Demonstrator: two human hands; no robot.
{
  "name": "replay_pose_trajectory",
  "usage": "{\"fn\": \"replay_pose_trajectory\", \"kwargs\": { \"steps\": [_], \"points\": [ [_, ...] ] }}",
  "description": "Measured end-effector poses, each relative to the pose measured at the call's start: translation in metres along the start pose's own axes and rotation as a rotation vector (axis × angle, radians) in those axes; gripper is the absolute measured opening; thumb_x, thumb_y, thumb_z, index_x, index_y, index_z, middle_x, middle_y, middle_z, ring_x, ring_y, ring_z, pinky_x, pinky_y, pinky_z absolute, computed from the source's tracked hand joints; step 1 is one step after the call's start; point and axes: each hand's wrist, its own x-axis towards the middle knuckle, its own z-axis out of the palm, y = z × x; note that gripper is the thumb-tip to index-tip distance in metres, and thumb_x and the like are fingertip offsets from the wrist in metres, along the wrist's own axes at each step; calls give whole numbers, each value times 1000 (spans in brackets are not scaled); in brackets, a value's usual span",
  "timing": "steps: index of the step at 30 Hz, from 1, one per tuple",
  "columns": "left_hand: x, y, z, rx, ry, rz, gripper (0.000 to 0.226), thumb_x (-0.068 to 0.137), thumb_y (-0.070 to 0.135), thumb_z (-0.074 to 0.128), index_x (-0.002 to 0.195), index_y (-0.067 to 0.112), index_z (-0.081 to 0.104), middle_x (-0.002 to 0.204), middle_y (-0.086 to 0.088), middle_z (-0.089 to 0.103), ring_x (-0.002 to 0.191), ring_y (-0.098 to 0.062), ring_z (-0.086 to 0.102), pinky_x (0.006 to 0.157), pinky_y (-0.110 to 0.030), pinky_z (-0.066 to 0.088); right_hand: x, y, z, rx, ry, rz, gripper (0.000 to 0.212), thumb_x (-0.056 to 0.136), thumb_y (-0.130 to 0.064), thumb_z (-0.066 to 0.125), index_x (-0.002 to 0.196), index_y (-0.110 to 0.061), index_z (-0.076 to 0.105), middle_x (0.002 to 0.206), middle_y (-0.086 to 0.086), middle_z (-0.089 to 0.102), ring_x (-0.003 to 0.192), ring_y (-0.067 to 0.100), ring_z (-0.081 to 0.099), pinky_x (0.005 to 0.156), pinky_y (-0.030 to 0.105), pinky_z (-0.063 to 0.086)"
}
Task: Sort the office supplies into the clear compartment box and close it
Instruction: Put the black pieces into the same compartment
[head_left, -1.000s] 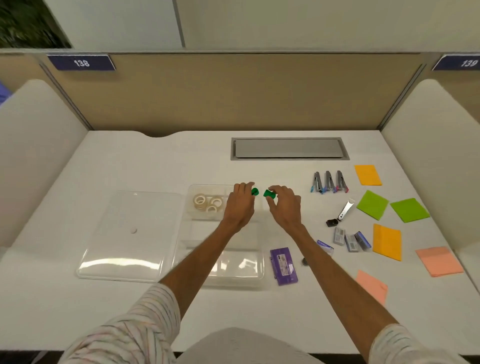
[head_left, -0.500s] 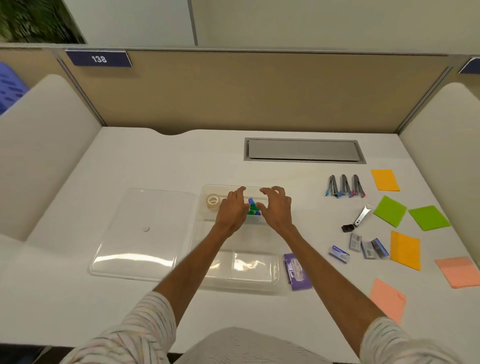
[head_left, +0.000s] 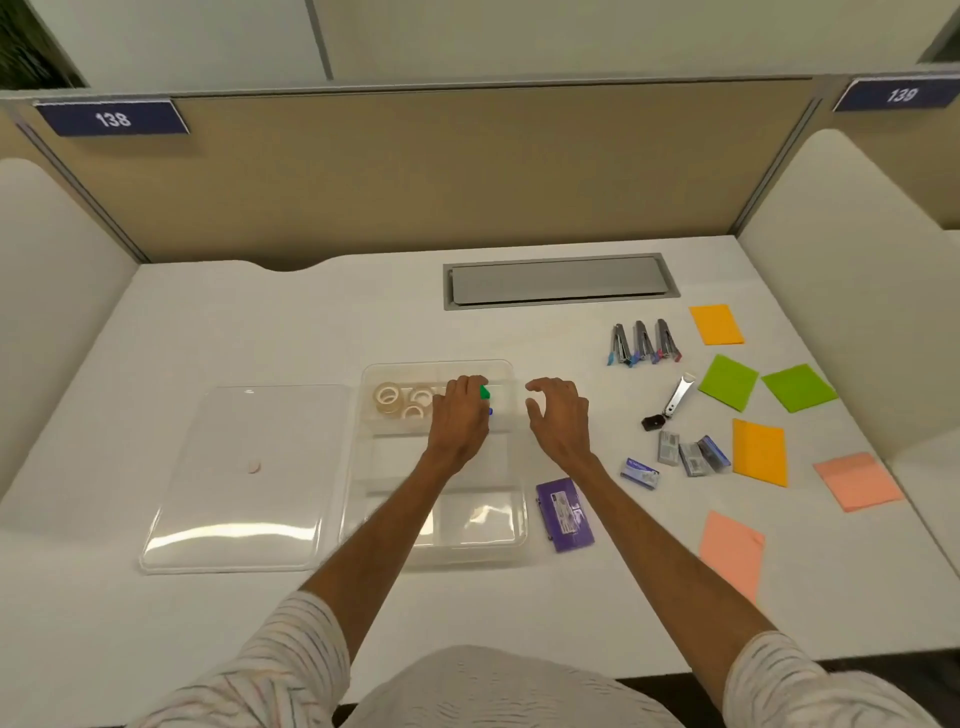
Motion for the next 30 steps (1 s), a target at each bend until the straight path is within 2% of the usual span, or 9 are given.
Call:
{"fn": "replay_pose_trajectory", "kwargs": {
  "steps": [7, 14, 19, 22, 26, 30],
  "points": [
    [-2, 56, 25, 28, -20, 111, 33, 103, 18, 39, 134, 18, 48, 138, -2, 50, 131, -20, 43, 112, -43, 29, -17, 43, -31, 7, 83, 99, 26, 98, -17, 50, 122, -14, 59, 128, 3, 60, 120, 20, 53, 101, 34, 33],
    [-2, 103, 54, 13, -101, 243, 32, 103, 17, 38, 133, 19, 48, 136, -1, 52, 125, -19, 46, 102, -35, 33, -37, 98, -64, -22, 147, 264, 26, 96, -13, 52, 121, -14, 60, 125, 3, 61, 121, 21, 53, 101, 37, 34],
    [2, 132, 73, -33, -197, 279, 31, 103, 17, 39, 133, 16, 48, 134, -4, 54, 123, -22, 50, 100, -36, 37, -46, 127, -79, -47, 144, 353, 27, 95, -13, 55, 121, -13, 60, 124, 5, 63, 119, 22, 56, 103, 37, 41],
    [5, 147, 84, -60, -235, 287, 31, 103, 17, 40, 132, 15, 48, 133, -5, 56, 121, -23, 51, 101, -37, 39, -51, 141, -87, -25, 175, 372, 26, 93, -10, 55, 119, -11, 61, 120, 7, 64, 115, 23, 58, 99, 37, 44],
    [13, 167, 97, -83, -256, 266, 31, 103, 19, 41, 132, 16, 48, 132, -4, 56, 120, -22, 52, 101, -37, 40, -53, 159, -93, -72, 157, 390, 24, 94, -13, 53, 118, -14, 59, 119, 4, 62, 114, 23, 56, 95, 39, 40],
    [27, 185, 104, -89, -294, 288, 38, 102, 21, 43, 139, 18, 44, 134, -7, 53, 122, -25, 51, 101, -40, 43, -53, 167, -97, 47, 167, 379, 22, 92, -12, 58, 114, -13, 62, 116, 4, 65, 103, 23, 63, 89, 37, 49]
  ]
}}
